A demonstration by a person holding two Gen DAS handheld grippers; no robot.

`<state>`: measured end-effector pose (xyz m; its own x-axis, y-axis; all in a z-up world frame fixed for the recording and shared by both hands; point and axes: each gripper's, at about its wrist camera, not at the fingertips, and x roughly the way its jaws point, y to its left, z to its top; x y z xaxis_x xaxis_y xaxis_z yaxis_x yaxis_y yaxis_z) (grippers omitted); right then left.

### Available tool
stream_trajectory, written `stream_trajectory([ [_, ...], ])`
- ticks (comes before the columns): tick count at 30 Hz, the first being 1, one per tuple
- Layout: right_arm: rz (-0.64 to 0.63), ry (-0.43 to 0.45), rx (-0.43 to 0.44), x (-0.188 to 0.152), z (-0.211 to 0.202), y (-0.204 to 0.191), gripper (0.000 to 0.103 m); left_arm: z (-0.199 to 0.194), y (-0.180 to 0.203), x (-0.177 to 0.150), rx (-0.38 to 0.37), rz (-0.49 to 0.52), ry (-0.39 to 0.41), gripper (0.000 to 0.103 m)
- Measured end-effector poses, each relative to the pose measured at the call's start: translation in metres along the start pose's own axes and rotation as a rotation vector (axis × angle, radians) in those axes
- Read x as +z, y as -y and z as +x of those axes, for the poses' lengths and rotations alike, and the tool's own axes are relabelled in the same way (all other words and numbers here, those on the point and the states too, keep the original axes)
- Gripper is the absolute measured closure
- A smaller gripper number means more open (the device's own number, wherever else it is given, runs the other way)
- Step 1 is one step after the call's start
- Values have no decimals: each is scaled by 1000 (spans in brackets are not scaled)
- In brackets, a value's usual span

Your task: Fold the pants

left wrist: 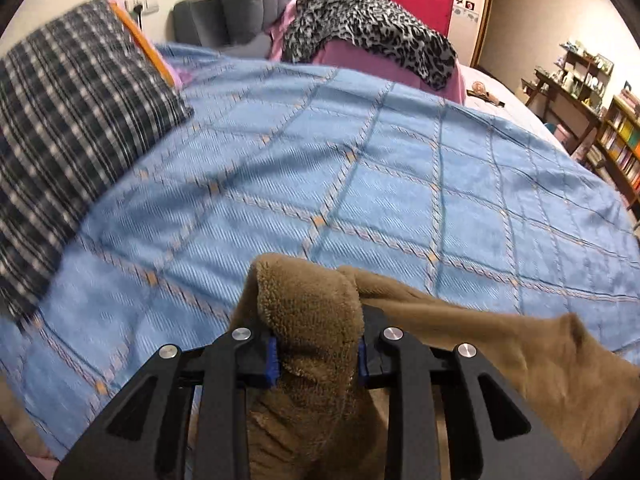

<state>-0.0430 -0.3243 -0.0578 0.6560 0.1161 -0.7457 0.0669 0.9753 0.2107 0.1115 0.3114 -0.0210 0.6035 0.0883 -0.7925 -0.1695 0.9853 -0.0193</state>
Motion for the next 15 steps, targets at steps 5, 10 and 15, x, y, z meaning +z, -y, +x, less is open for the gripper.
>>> stream_trajectory([
  [5, -9, -31, 2, -9, 10, -3, 44, 41, -8, -3, 21, -7, -74, 59],
  [10, -13, -46, 2, -14, 14, -3, 44, 48, -14, -22, 62, -18, -95, 40],
  [15, -13, -39, 12, -14, 15, -6, 44, 5, -11, -33, 93, -10, 0, 29],
])
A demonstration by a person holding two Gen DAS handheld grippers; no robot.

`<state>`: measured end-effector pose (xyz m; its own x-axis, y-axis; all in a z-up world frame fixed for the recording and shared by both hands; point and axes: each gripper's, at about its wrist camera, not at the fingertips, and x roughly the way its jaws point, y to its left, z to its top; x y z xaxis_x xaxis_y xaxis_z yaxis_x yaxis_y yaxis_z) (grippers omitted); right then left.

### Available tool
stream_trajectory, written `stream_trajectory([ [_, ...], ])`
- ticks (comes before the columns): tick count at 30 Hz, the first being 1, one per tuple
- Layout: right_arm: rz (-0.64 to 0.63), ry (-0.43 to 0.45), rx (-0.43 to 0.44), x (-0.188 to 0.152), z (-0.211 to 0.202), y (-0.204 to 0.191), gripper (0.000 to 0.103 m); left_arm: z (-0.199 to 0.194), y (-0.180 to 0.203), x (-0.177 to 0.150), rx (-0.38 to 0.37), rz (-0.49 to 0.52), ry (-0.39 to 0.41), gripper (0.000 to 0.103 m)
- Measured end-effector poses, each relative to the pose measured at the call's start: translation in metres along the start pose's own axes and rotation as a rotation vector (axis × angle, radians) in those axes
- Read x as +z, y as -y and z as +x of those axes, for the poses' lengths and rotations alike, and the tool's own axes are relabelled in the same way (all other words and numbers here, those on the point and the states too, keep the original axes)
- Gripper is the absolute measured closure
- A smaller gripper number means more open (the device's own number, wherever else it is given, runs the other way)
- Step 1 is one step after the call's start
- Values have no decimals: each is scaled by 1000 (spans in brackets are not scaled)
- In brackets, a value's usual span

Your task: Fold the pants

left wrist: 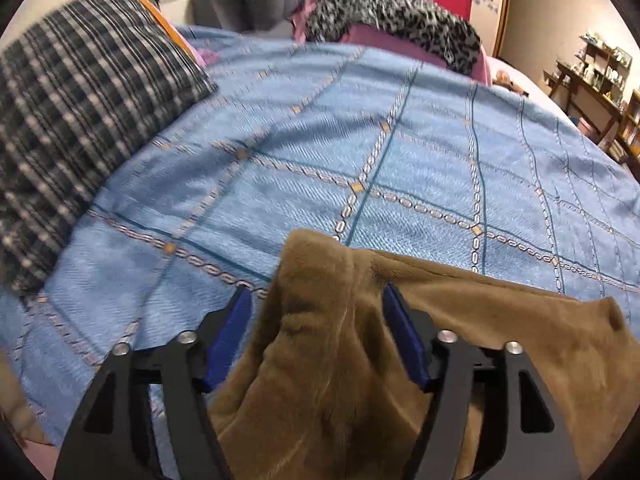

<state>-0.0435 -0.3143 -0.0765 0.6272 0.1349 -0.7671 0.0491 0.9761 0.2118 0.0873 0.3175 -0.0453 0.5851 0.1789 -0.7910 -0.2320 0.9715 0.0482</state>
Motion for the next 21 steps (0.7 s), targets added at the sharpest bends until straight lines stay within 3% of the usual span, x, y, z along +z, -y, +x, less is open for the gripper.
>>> stream_trajectory([
  [1, 0, 0, 1, 0, 0, -1, 44, -7, 3, -1, -2, 5, 16, 25],
  [7, -8, 3, -2, -9, 1, 1, 44, -45, 44, -18, -94, 84, 77, 24],
  [11, -4, -13, -4, -16, 9, 8, 44, -43, 88, -38, -194, 160, 34, 24],
  [14, -2, -11, 11, -20, 12, 12, 44, -27, 119, -54, -193, 237, -25, 24],
  [21, 101, 90, -2, -20, -30, 43, 44, -37, 152, -62, -261, 234, -32, 24],
])
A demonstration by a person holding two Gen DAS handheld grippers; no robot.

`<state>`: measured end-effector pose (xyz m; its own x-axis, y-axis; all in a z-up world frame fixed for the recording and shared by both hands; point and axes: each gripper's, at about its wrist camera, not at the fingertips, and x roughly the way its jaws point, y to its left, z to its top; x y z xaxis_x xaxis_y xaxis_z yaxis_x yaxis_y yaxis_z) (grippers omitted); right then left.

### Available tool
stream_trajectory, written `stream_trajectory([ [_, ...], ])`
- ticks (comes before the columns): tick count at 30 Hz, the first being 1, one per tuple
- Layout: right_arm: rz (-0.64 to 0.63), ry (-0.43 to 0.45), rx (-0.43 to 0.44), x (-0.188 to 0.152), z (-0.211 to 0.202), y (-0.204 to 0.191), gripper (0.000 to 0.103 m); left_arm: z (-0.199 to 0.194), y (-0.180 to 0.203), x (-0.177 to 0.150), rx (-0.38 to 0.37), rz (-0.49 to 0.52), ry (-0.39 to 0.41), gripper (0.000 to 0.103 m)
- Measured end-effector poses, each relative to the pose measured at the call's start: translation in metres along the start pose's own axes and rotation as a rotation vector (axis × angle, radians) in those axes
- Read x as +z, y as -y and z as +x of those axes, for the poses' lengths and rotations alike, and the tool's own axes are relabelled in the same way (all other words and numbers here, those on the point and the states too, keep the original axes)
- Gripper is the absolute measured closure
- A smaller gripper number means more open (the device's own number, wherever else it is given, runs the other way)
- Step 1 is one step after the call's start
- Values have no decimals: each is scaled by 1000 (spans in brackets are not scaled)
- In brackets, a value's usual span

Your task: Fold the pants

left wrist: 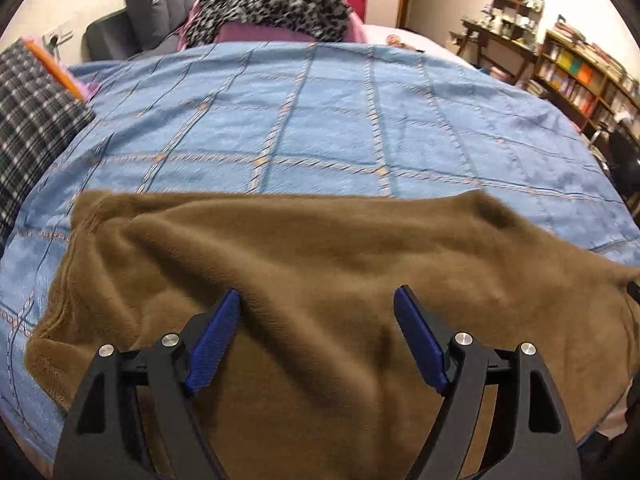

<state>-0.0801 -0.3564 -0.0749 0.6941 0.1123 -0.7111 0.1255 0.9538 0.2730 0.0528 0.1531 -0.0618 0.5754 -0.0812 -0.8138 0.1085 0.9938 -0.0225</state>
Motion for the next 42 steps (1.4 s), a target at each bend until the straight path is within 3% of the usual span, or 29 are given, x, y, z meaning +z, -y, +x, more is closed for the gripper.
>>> stream_trajectory([
  [5, 85, 72, -83, -6, -41, 37, 44, -7, 40, 8, -73, 57, 16, 24],
  [12, 289, 169, -293, -33, -109, 108, 44, -9, 123, 13, -253, 150, 23, 24],
  [14, 393, 194, -344, -45, -126, 132, 40, -8, 147, 11, -287, 193, 17, 24],
  [15, 449, 205, -373, -51, -133, 143, 33, -7, 157, 10, -295, 208, 16, 24],
  [16, 472, 215, -379, -55, -138, 149, 28, -7, 168, 10, -307, 222, 12, 24],
  [19, 562, 225, -370, -65, -143, 168, 27, -5, 189, 6, -329, 249, -4, 24],
  [27, 731, 174, -225, -82, -124, 203, 27, -1, 214, -14, -349, 303, -56, 24],
  [37, 649, 194, -235, -74, -114, 195, 29, 12, 225, -29, -353, 330, -117, 24],
  [42, 665, 189, -269, -69, -98, 203, 35, 15, 231, -38, -350, 357, -116, 18],
])
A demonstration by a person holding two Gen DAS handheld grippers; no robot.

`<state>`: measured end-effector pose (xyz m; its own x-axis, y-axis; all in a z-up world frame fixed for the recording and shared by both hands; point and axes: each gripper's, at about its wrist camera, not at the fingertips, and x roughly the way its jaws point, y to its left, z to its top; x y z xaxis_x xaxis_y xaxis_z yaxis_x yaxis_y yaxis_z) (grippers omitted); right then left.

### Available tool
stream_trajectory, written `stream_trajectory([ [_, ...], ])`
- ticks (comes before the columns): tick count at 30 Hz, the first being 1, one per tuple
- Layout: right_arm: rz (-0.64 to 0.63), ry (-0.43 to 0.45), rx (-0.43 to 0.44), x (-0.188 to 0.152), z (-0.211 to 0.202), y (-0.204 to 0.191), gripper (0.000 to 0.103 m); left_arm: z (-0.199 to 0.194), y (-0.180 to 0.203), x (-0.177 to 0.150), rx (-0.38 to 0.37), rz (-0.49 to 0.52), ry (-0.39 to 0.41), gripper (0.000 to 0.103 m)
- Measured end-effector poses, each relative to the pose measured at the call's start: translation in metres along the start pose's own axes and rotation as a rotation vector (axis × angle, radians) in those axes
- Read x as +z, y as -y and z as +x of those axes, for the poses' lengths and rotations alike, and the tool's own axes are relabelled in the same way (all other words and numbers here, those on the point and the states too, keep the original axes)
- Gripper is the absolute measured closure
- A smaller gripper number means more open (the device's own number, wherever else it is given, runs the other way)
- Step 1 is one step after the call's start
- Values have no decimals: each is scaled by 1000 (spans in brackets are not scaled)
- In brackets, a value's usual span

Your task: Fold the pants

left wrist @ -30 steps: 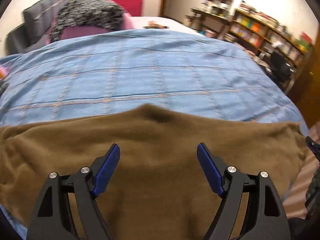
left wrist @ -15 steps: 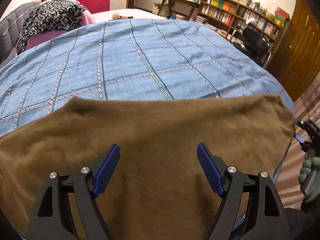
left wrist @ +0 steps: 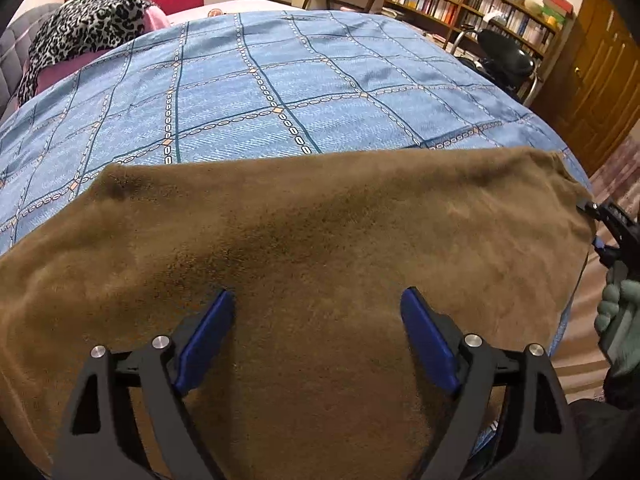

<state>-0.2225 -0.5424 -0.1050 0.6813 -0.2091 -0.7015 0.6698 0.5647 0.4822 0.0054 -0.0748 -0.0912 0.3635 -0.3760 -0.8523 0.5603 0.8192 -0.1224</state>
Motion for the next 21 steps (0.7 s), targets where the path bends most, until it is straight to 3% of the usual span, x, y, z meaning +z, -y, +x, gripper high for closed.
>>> stream_trajectory([
  [2, -15, 2, -2, 1, 0, -2, 51, 0, 0, -1, -1, 6, -1, 18],
  [3, -24, -11, 20, 1, 3, -5, 73, 0, -1, -1, -5, 1, -1, 18],
  [4, -39, -29, 47, 3, 2, -12, 82, -2, -2, 0, -9, -5, 1, 18],
  [9, -195, 32, 142, 7, -30, -63, 85, -16, -15, 9, -26, -62, 39, 18],
  [13, -370, 87, 250, 0, -58, -121, 85, -31, -25, 20, -89, -131, 74, 18],
  [18, -533, 62, 411, -26, -67, -194, 85, -46, -30, 30, -189, -191, 105, 17],
  [21, -599, 26, 467, -46, -68, -223, 85, -54, -31, 31, -192, -188, 133, 17],
])
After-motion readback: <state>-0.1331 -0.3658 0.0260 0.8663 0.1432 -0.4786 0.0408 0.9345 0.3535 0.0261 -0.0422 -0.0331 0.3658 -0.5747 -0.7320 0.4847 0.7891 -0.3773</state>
